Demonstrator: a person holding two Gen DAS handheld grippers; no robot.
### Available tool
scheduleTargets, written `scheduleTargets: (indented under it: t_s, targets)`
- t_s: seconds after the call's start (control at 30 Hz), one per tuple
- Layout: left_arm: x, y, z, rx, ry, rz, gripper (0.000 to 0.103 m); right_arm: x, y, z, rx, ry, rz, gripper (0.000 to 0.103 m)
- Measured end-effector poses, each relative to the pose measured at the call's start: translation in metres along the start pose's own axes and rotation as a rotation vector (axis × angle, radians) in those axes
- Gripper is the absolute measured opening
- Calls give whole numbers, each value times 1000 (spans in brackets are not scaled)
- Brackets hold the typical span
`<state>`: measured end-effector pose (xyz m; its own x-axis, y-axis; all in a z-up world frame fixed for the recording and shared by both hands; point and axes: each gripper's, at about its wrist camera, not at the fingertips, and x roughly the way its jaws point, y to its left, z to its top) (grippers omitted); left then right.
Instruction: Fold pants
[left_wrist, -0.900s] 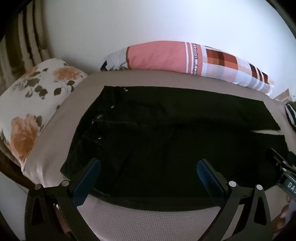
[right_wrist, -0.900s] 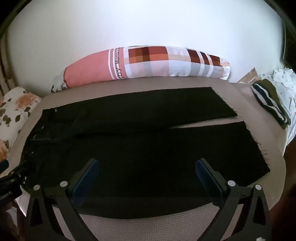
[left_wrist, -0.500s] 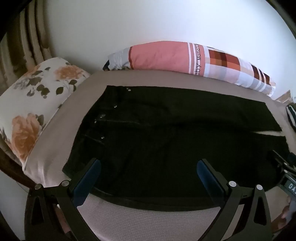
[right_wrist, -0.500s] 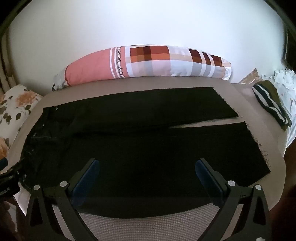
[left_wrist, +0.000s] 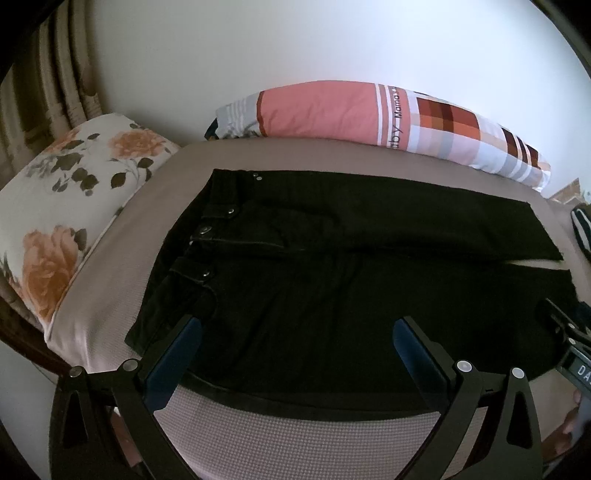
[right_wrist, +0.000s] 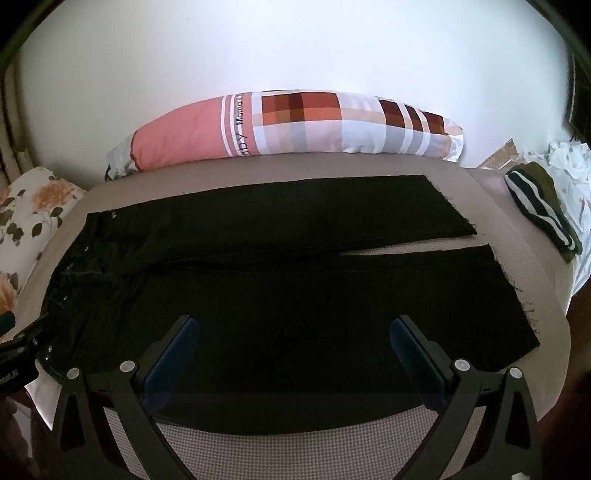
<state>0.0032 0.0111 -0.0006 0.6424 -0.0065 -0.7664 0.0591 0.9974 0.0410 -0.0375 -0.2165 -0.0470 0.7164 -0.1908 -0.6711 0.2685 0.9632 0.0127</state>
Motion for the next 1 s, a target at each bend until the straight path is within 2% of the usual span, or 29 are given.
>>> scheduleTargets:
  t_s: [1.0]
  targets:
    - [5, -1, 0, 4, 1, 1, 103, -2, 6, 1, -5, -11, 3, 103]
